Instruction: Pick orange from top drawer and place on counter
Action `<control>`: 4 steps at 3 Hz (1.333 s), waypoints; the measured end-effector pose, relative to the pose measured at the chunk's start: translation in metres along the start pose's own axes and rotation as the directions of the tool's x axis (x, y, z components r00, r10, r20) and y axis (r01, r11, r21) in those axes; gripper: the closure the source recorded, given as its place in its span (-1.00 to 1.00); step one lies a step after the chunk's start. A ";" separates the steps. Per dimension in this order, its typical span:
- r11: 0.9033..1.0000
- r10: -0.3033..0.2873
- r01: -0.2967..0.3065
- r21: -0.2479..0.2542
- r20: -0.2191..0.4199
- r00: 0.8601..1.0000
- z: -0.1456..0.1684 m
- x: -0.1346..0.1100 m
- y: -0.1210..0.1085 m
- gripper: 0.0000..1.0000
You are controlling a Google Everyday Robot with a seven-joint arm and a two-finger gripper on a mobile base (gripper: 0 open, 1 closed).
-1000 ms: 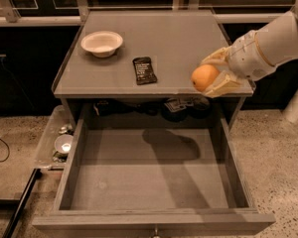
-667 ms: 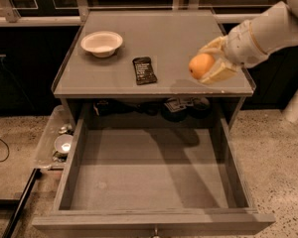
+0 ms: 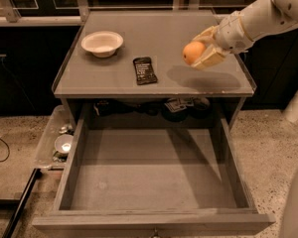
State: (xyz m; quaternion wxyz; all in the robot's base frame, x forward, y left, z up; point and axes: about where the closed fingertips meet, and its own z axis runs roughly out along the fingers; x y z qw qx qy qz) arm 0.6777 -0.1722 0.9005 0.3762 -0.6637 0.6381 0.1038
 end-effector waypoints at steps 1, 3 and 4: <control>0.997 0.075 -0.076 0.020 0.035 0.997 0.010 0.009 -0.021 1.00; 0.964 0.258 -0.260 0.048 0.043 0.965 0.031 0.033 -0.036 1.00; 0.954 0.298 -0.299 0.031 0.028 0.954 0.043 0.038 -0.036 1.00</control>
Offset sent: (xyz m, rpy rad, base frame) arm 0.0593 -0.0283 -0.0253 0.1714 0.1300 -0.3086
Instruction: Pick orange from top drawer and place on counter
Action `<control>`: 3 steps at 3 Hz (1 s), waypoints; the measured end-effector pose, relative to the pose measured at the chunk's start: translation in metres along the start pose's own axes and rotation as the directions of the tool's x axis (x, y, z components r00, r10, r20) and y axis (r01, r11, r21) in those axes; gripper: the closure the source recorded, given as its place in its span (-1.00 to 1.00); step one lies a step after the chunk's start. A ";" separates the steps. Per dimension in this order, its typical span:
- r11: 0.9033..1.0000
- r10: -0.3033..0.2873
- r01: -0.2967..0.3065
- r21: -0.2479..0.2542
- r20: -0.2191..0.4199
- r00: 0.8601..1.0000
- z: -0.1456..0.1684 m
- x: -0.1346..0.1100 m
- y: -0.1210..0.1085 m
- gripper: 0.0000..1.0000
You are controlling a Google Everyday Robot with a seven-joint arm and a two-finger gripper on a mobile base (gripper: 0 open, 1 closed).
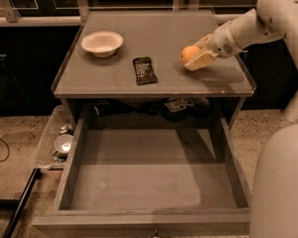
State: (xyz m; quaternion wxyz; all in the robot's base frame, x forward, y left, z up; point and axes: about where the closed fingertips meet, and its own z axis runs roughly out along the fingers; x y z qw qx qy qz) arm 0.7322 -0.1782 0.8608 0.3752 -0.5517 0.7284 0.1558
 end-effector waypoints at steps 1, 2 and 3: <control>0.999 0.027 -0.027 -0.019 -0.017 0.999 0.007 0.004 0.000 0.61; 0.999 0.027 -0.027 -0.019 -0.017 0.999 0.007 0.004 0.000 0.15; 0.999 0.027 -0.027 -0.019 -0.017 0.999 0.007 0.004 0.000 -0.32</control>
Offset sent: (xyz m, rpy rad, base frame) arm 0.0021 0.0017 -0.0064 -0.0023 0.0314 -0.0064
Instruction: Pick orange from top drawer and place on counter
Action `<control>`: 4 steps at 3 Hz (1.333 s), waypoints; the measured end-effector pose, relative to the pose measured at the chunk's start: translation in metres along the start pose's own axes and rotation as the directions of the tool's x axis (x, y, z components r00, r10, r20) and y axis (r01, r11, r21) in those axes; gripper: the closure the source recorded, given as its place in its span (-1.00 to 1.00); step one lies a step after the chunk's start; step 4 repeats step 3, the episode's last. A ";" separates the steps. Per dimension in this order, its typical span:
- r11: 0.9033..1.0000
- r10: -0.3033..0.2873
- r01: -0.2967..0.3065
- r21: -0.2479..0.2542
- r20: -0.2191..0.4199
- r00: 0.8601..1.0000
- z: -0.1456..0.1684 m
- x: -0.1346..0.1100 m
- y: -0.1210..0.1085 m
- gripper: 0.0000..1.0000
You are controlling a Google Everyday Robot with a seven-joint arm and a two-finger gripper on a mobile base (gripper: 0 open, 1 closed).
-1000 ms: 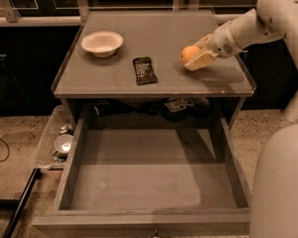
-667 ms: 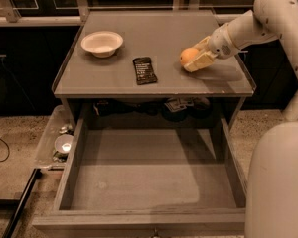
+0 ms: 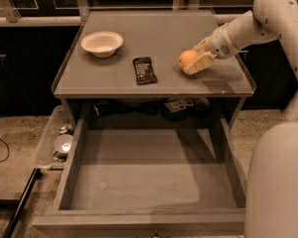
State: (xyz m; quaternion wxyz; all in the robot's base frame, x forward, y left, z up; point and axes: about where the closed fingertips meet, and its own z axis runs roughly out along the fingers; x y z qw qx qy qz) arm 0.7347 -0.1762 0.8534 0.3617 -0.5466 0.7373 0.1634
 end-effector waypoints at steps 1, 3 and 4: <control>1.000 0.000 0.000 0.000 0.000 1.000 0.000 0.000 0.000 -0.79; 1.000 0.000 0.000 0.000 0.000 1.000 0.000 0.000 0.000 -1.00; 1.000 0.000 0.000 0.000 0.000 1.000 0.000 0.000 0.000 -1.00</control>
Offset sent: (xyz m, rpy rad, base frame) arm 0.0000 0.0000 0.0000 0.0000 0.0000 0.0000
